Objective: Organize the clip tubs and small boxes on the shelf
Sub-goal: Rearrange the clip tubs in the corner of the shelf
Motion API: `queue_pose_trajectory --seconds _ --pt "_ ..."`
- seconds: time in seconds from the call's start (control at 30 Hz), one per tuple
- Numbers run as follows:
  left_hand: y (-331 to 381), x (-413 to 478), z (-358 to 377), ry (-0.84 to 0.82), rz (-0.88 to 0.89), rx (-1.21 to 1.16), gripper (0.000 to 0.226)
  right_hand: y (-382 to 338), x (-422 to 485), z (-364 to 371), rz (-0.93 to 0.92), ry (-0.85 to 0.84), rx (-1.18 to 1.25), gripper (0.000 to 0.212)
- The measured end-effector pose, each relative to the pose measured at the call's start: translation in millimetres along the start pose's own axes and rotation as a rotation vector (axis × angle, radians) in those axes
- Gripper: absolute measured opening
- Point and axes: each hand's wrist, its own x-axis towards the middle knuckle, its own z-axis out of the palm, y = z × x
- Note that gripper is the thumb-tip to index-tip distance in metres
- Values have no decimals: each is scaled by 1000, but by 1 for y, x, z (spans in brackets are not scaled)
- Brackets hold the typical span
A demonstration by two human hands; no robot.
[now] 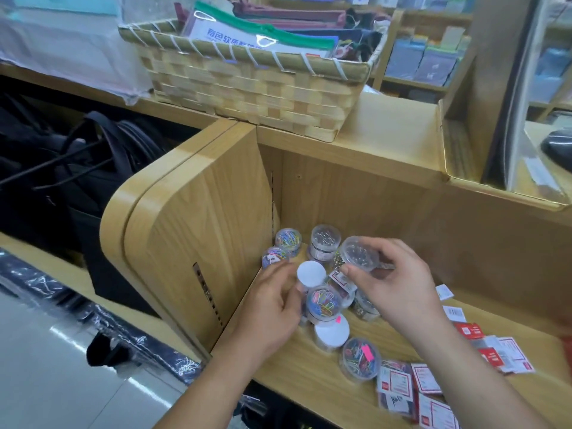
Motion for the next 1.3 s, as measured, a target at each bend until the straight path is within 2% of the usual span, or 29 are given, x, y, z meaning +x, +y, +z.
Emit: queue_pose_trajectory --seconds 0.1,0.17,0.3,0.37,0.47,0.57,0.73,0.9,0.97,1.07,1.13,1.23,1.3 --pt "1 -24 -3 65 -108 -97 40 -6 -8 5 80 2 33 43" --pt "14 -35 -9 44 -158 -161 46 -16 -13 8 116 -34 55 44" --pt "39 -47 -17 -25 -172 -193 79 -41 -28 21 181 -302 209 45" --pt "36 -52 -19 16 -180 -150 77 -43 -36 27 172 -399 207 39" --pt "16 -67 -28 41 -177 61 70 -22 -39 25 200 -303 142 25" --pt "1 -86 -26 -16 -249 77 56 2 -39 22 88 -213 -155 12" --pt "1 -95 -4 -97 -181 54 57 4 -43 35 77 -358 -412 45" --pt "-1 -93 0 -132 -55 -7 69 1 -37 42 31 -343 -507 42" --pt "3 -87 -8 -113 -22 -57 55 -2 -35 41 52 -362 -525 40" --pt "2 -66 -16 -30 -64 -57 27 -1 -34 35 102 -299 -364 35" --pt "-3 -41 -15 -47 -163 -35 29 0 -34 31 104 -216 -275 33" --pt "-1 -8 -6 -192 -326 11 30 1 -32 27 78 -167 -256 31" --pt "5 3 0 -250 -355 51 32 3 -30 23 84 -154 -246 31"
